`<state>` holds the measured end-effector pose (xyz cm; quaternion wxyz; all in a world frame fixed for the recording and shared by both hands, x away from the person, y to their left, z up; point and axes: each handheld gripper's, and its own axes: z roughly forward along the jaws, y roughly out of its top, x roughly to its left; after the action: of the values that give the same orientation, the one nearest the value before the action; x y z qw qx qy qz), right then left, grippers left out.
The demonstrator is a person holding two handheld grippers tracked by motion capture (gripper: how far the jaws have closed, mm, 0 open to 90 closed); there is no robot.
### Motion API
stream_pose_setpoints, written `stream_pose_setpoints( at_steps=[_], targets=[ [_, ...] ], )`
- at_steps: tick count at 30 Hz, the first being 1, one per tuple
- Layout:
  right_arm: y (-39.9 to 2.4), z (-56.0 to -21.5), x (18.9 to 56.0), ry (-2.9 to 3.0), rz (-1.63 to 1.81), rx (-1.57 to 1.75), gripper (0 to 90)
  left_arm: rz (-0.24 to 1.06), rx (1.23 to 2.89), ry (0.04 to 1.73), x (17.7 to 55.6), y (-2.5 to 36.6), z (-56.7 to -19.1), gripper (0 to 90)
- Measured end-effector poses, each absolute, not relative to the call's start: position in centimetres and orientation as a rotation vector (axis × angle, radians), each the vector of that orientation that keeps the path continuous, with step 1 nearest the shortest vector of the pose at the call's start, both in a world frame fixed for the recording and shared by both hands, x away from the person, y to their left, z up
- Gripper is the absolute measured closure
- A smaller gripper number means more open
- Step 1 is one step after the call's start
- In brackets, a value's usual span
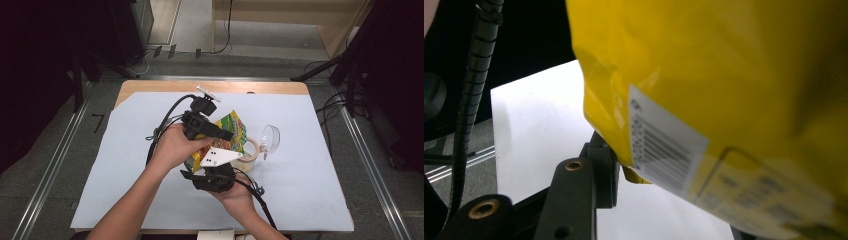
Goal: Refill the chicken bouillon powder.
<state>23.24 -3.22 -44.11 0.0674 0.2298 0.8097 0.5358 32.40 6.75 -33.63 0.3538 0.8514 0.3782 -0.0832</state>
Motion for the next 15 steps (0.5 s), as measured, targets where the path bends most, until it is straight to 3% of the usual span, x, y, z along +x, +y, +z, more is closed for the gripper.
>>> stream_pose_setpoints(
  at_steps=[15],
  targets=[
    [-3.3,-44.24,23.54,2.435,1.615,0.711,61.6,-0.21,2.177,0.975,32.45,6.58,-33.69,69.4]
  ],
)
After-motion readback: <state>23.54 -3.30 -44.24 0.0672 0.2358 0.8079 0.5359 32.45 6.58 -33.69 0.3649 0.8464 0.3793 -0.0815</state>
